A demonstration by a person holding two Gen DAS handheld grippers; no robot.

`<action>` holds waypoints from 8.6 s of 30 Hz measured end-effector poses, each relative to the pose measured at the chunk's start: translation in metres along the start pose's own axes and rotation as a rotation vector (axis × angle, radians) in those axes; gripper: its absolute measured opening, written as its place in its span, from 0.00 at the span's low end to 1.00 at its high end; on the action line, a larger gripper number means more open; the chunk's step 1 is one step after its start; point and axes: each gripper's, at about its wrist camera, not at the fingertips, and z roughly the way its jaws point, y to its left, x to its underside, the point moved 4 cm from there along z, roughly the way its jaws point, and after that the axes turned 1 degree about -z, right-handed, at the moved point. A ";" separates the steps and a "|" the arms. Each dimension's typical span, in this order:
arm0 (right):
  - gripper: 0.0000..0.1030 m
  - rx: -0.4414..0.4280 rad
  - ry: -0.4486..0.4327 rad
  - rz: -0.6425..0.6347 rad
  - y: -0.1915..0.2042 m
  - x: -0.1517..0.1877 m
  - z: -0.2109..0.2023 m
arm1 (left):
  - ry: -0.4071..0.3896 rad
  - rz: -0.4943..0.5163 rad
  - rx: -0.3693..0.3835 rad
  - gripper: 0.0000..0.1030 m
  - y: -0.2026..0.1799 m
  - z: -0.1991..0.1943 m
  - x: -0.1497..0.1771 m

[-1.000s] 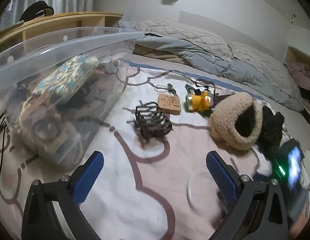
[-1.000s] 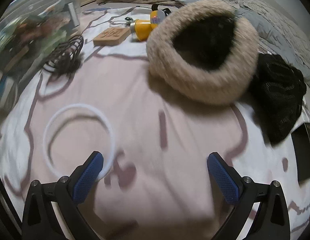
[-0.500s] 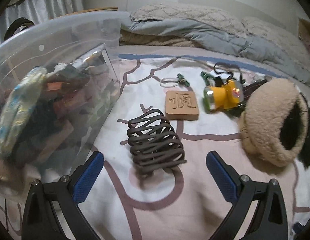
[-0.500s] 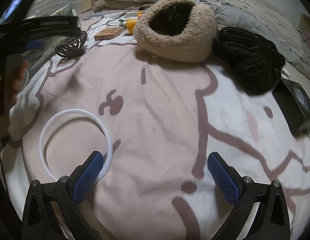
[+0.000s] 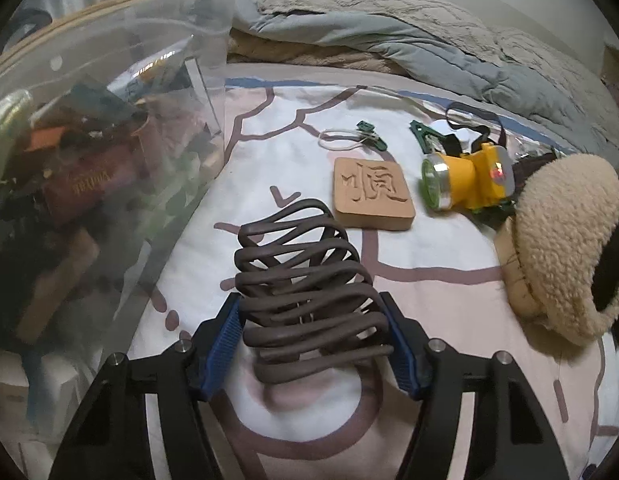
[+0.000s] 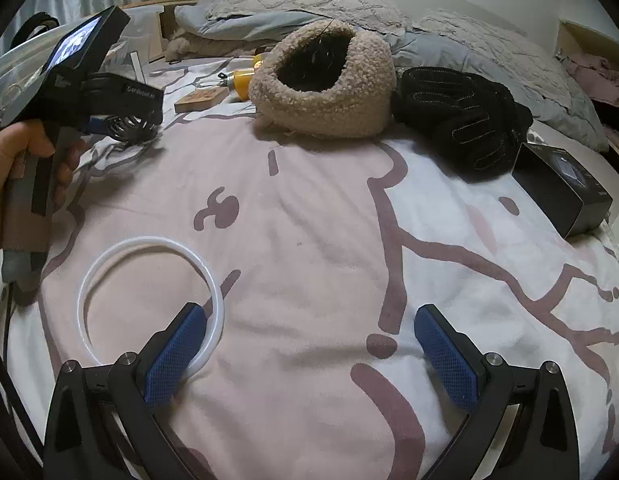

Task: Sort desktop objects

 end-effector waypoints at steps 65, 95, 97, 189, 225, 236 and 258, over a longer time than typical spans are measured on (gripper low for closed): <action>1.00 0.189 0.085 0.124 -0.084 -0.012 0.019 | -0.065 -0.069 0.270 0.99 -0.008 -0.087 0.060; 1.00 0.222 0.073 0.108 -0.078 -0.015 0.020 | 0.115 0.014 0.144 0.99 -0.020 -0.060 0.098; 1.00 0.225 0.074 0.111 -0.078 -0.015 0.020 | 0.131 0.048 0.130 0.99 -0.021 -0.058 0.103; 0.82 -0.115 0.029 0.012 -0.030 -0.016 0.008 | 0.099 0.137 0.309 0.85 -0.040 -0.088 0.114; 0.82 -0.121 0.047 -0.004 -0.025 -0.014 0.008 | 0.116 0.246 0.346 0.80 -0.056 -0.086 0.112; 0.82 -0.120 0.048 -0.006 -0.024 -0.014 0.009 | 0.167 0.171 0.348 0.83 -0.051 -0.073 0.106; 0.82 -0.144 -0.016 0.048 -0.032 -0.029 -0.013 | 0.062 0.121 0.365 0.81 -0.038 -0.107 0.093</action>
